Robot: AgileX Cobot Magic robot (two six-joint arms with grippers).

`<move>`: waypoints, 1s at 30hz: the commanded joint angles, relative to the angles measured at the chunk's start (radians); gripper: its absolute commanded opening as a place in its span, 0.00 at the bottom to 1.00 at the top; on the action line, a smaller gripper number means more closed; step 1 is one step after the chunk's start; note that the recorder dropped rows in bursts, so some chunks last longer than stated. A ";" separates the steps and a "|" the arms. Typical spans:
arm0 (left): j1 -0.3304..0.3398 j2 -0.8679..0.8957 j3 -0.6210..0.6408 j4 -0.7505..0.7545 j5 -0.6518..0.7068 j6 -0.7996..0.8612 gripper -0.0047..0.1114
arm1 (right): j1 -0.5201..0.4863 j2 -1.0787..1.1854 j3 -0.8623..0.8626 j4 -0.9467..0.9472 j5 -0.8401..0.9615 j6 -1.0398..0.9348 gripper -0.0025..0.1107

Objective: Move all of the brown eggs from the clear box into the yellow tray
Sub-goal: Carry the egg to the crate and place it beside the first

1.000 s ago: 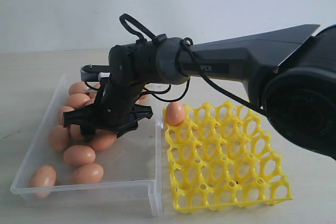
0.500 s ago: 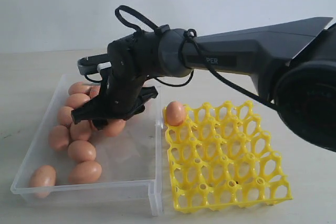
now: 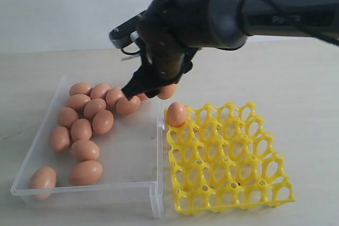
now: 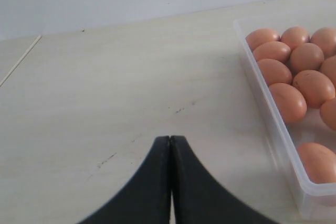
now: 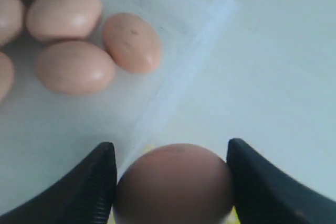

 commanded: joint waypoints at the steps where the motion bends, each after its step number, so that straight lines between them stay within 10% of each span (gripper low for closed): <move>1: -0.008 -0.006 -0.004 -0.002 -0.009 -0.006 0.04 | -0.054 -0.111 0.174 -0.098 -0.093 0.130 0.02; 30: -0.008 -0.006 -0.004 -0.002 -0.009 -0.006 0.04 | -0.139 -0.097 0.389 -0.255 -0.333 0.383 0.02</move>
